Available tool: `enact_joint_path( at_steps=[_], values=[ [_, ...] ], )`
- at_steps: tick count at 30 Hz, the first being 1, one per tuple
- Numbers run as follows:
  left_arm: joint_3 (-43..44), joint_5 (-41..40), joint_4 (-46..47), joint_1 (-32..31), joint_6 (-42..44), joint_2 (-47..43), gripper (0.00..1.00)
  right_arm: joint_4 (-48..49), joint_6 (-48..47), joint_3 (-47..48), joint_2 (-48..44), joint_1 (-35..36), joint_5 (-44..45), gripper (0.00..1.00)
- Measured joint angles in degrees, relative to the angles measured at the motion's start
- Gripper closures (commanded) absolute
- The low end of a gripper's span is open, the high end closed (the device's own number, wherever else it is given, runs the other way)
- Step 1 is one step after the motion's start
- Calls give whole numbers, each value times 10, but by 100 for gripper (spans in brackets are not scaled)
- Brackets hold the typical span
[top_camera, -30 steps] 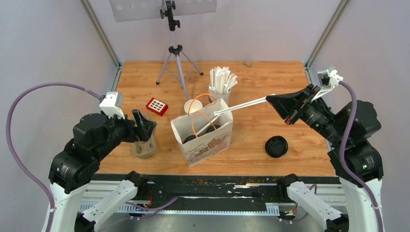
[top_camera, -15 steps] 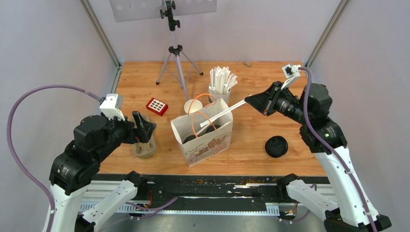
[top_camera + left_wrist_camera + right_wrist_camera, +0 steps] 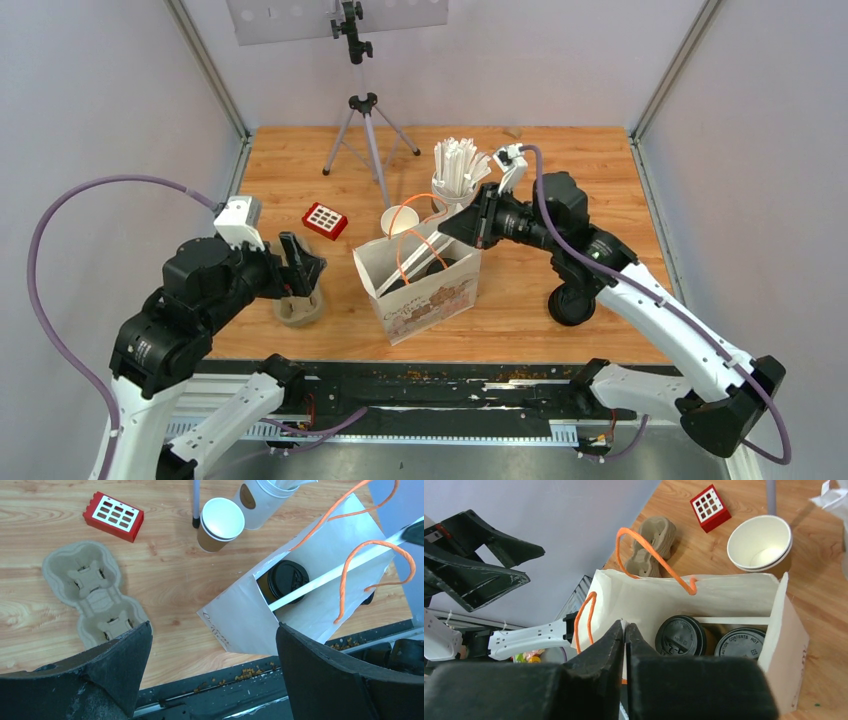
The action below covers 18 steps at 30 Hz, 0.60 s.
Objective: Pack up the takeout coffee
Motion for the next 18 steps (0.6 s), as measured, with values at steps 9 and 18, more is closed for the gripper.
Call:
enact_joint_path(
  at_steps=[9,18],
  values=[
    [39,0,-12,0,13,13,0,-80,-13,44,39,10,57,27],
    [111,16,-7,0,33,34,0,-256,-95,238,28,10,195,0]
  ],
)
